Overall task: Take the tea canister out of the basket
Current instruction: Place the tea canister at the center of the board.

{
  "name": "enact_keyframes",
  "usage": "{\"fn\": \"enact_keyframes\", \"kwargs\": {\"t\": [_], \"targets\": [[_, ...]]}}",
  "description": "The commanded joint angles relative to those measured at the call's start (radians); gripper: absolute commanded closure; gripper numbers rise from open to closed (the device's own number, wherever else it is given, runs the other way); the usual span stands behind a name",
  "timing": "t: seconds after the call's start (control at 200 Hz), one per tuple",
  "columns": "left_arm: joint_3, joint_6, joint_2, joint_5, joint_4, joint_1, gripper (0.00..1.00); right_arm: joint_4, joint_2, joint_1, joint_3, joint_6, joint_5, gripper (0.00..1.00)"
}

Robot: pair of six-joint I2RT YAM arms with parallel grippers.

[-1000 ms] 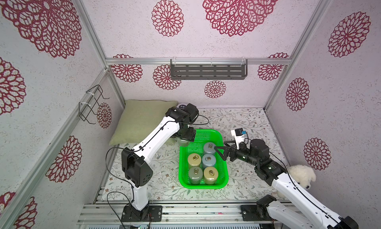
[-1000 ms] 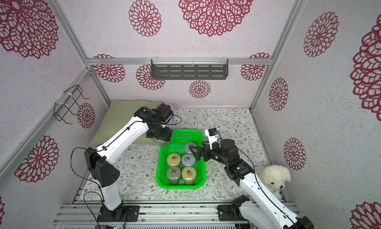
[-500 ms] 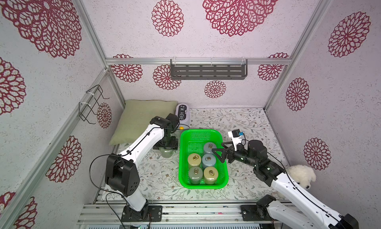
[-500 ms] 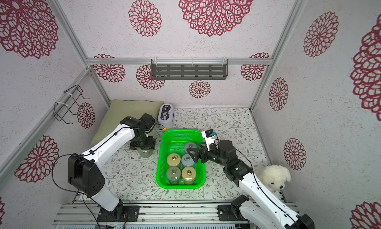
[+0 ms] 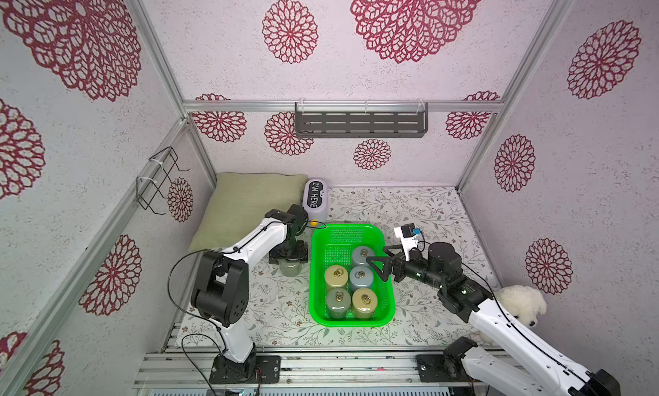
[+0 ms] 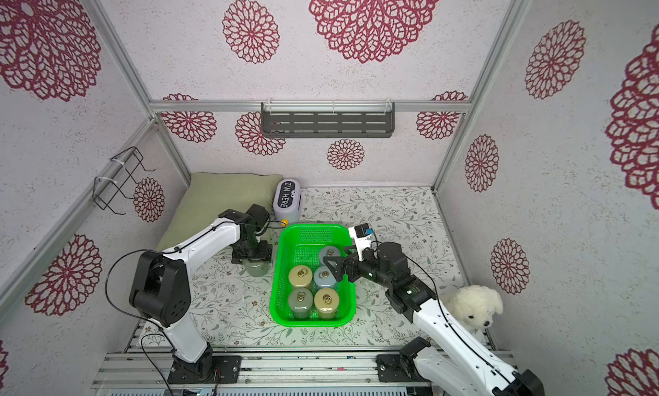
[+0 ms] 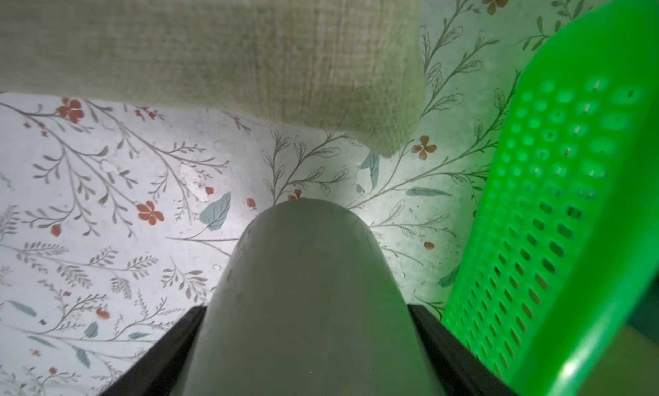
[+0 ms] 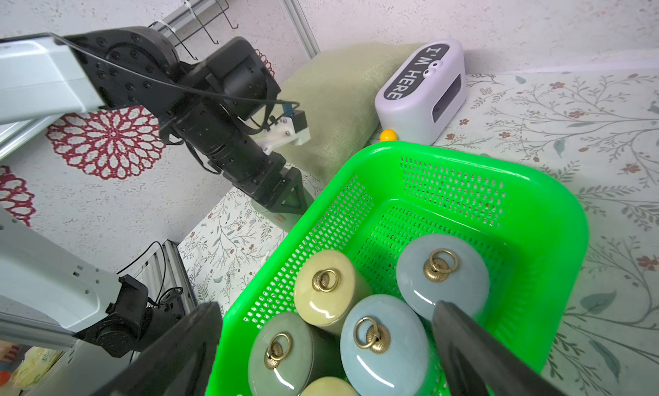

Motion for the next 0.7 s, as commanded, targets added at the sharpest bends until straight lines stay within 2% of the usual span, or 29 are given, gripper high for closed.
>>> {"fn": "enact_keyframes", "kwargs": {"t": [0.0,0.365,0.47,0.615,0.691], "targets": [[-0.002,-0.007,0.011,0.007,0.070,0.010,0.23,0.032,-0.003,0.007,-0.009,-0.022,0.011,0.01],[-0.072,-0.005,0.044,0.021,0.146,0.033,0.20,0.032,-0.001,0.007,-0.011,-0.021,0.012,0.01],[-0.073,-0.004,0.050,0.023,0.148,0.033,0.14,0.032,0.001,0.008,-0.011,-0.022,0.015,0.01],[-0.073,-0.006,0.044,0.022,0.142,0.032,0.01,0.032,0.001,0.008,-0.011,-0.022,0.019,0.01],[-0.072,-0.008,0.029,0.021,0.138,0.033,0.03,0.032,0.003,0.009,-0.011,-0.021,0.022,0.01]]}}
